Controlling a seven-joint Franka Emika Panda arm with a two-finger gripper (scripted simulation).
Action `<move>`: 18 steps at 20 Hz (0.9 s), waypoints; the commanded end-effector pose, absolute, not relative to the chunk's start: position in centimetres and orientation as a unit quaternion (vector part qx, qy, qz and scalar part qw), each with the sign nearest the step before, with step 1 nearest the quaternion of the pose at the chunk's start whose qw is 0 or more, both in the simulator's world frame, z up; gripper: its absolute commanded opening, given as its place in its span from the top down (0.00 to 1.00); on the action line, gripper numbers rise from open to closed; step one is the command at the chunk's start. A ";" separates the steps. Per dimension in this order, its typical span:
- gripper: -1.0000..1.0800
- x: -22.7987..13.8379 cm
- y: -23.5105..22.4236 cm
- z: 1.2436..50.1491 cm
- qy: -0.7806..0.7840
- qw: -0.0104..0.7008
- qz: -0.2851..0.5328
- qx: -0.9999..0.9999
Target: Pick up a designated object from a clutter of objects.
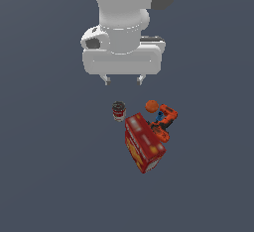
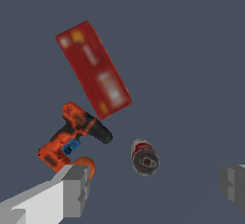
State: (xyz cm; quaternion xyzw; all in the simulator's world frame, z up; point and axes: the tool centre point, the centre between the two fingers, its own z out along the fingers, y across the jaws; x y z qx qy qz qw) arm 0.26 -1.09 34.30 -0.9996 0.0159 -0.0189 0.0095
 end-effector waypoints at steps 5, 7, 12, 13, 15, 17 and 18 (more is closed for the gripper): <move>0.04 0.3 -1.0 34.3 0.015 0.007 -0.021 -1.000; 0.04 0.4 -1.0 34.3 0.014 0.003 -0.024 -1.000; 0.04 0.5 -0.8 34.6 0.011 0.000 -0.028 -1.000; 0.04 0.5 -0.8 34.6 0.011 0.000 -0.027 -1.000; 0.04 0.5 -0.9 34.3 0.013 0.000 -0.027 -1.000; 0.04 0.4 -0.9 33.9 0.015 0.001 -0.026 -1.000; 0.04 0.4 -1.0 33.6 0.017 0.001 -0.026 -1.000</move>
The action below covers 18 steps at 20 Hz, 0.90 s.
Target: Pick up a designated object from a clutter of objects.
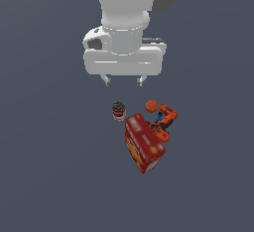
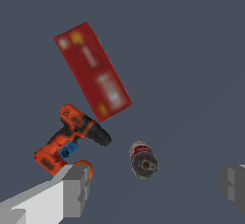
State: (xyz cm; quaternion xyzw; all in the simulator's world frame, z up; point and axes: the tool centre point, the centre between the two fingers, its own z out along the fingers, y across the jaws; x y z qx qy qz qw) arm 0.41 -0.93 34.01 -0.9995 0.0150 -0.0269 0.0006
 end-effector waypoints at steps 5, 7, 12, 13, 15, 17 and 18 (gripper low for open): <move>0.04 0.0 -1.3 31.4 0.033 0.001 -0.024 -0.999; 0.04 -0.3 -1.6 30.1 0.042 0.002 -0.022 -0.999; 0.04 -1.5 -2.2 26.0 0.071 0.002 -0.017 -0.997; 0.04 -1.9 -2.3 25.1 0.078 0.002 -0.016 -0.997; 0.04 -2.7 -2.7 23.0 0.093 0.002 -0.014 -0.996; 0.04 -3.7 -3.0 21.0 0.108 0.002 -0.011 -0.994; 0.04 -4.1 -3.1 20.1 0.115 0.002 -0.010 -0.993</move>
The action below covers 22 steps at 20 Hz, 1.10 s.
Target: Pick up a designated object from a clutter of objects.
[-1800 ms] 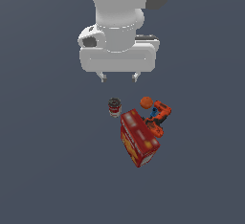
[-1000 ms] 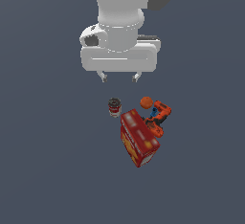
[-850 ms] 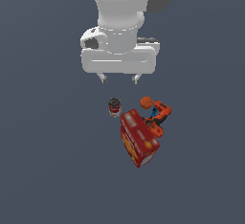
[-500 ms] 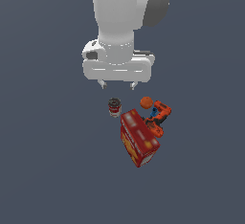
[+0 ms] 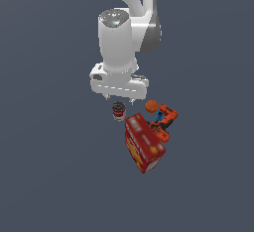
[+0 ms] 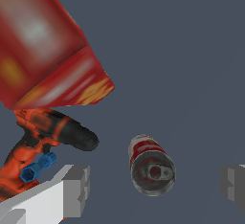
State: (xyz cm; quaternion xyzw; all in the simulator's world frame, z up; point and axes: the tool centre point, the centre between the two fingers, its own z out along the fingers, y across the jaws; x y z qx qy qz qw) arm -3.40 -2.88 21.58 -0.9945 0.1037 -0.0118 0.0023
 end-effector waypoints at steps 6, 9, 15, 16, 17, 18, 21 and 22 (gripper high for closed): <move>0.04 -6.9 -3.7 15.9 0.151 0.001 -0.004 -0.989; 0.04 -7.9 -3.9 14.5 0.163 0.001 -0.003 -0.987; 0.04 -9.2 -4.1 12.9 0.177 0.000 0.000 -0.984; 0.04 -9.3 -4.1 12.8 0.178 0.000 0.000 -0.984; 0.04 -9.4 -4.1 12.8 0.179 0.000 0.000 -0.984; 0.04 -9.4 -4.1 12.8 0.179 0.000 0.000 -0.984; 0.04 -9.3 -4.1 12.7 0.178 0.000 0.000 -0.984; 0.04 -9.3 -4.1 12.6 0.178 0.000 0.000 -0.984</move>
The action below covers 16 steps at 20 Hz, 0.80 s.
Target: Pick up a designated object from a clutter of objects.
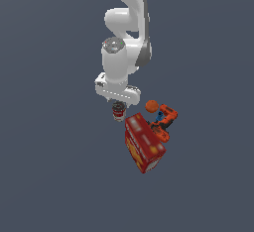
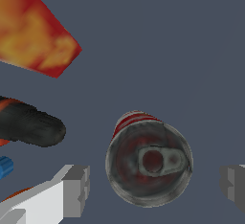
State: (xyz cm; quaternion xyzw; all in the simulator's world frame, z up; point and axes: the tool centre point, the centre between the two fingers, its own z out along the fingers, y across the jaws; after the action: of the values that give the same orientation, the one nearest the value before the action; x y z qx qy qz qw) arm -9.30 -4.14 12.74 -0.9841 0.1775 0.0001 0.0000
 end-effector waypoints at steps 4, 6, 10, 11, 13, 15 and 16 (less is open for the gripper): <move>0.04 -9.4 -4.1 11.6 0.178 0.000 0.000 -0.984; 0.04 -9.4 -4.2 10.7 0.178 0.000 0.000 -0.984; 0.04 -9.5 -4.2 9.0 0.179 0.000 0.000 -0.984; 0.04 -9.5 -4.1 8.6 0.179 0.000 0.000 -0.984; 0.04 -9.5 -4.2 8.2 0.179 0.000 0.000 -0.984; 0.04 -9.5 -4.2 7.9 0.179 0.000 0.000 -0.984; 0.04 -9.5 -4.2 7.8 0.179 0.000 0.000 -0.984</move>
State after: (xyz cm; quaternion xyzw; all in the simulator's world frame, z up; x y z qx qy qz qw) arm -9.51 -4.15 7.98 -0.9839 0.1788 0.0005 -0.0002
